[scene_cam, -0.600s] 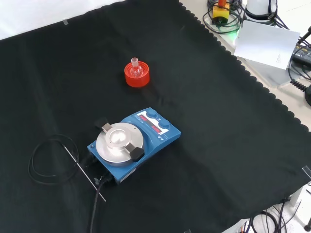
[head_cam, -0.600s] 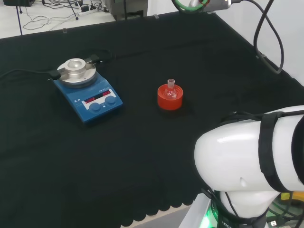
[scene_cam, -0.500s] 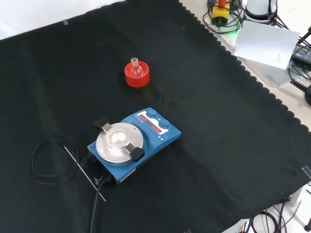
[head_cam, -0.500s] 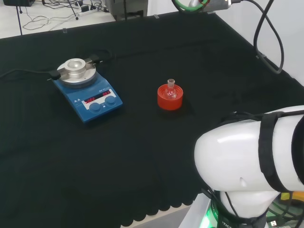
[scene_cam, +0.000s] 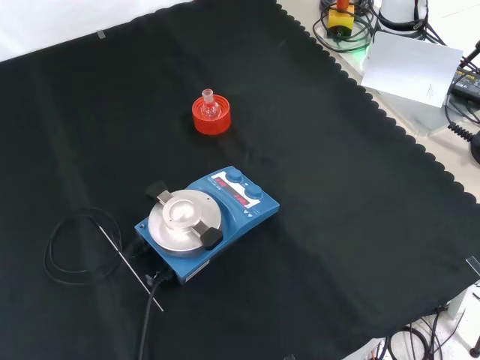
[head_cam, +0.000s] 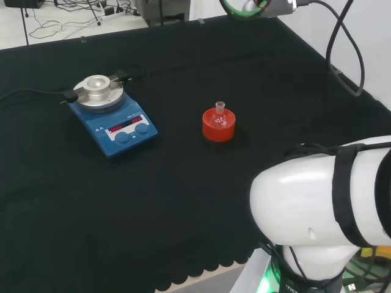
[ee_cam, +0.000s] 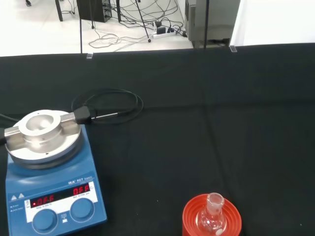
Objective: Pick up the round-bottom flask.
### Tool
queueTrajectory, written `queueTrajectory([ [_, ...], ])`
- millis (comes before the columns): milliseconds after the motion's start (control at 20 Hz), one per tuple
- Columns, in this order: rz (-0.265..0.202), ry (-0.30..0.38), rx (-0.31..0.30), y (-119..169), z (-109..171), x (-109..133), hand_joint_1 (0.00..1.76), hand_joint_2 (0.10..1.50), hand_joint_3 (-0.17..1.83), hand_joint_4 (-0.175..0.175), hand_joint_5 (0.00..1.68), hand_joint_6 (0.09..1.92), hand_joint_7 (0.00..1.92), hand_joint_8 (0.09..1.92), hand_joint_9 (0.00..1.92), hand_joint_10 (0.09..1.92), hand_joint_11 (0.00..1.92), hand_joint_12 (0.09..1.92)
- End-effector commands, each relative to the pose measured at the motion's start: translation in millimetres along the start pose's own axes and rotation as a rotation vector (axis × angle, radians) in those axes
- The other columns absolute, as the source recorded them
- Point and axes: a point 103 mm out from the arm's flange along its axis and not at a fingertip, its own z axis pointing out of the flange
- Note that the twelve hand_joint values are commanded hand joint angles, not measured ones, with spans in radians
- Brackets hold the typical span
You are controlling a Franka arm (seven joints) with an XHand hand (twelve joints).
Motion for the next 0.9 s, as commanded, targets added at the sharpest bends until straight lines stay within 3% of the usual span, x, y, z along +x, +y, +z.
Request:
queueTrajectory([
  [50, 0.032, 0.015, 0.033, 11, 24, -12, 0.04, 1.31, 0.29, -0.008, 0.35, 0.25, 0.04, 0.52, 0.18, 0.66, 0.00, 1.32],
  [600, 0.105, 0.032, 0.137, 72, 104, -38, 0.06, 1.31, 0.28, -0.010, 0.36, 0.24, 0.05, 0.52, 0.19, 0.66, 0.00, 1.33],
  [750, 0.104, 0.060, 0.151, 95, 132, -42, 0.07, 1.31, 0.27, -0.010, 0.37, 0.24, 0.05, 0.52, 0.19, 0.66, 0.00, 1.33],
  [900, 0.101, 0.083, 0.127, 116, 153, -49, 0.14, 1.30, 0.26, -0.011, 0.38, 0.24, 0.06, 0.53, 0.20, 0.67, 0.00, 1.34],
])
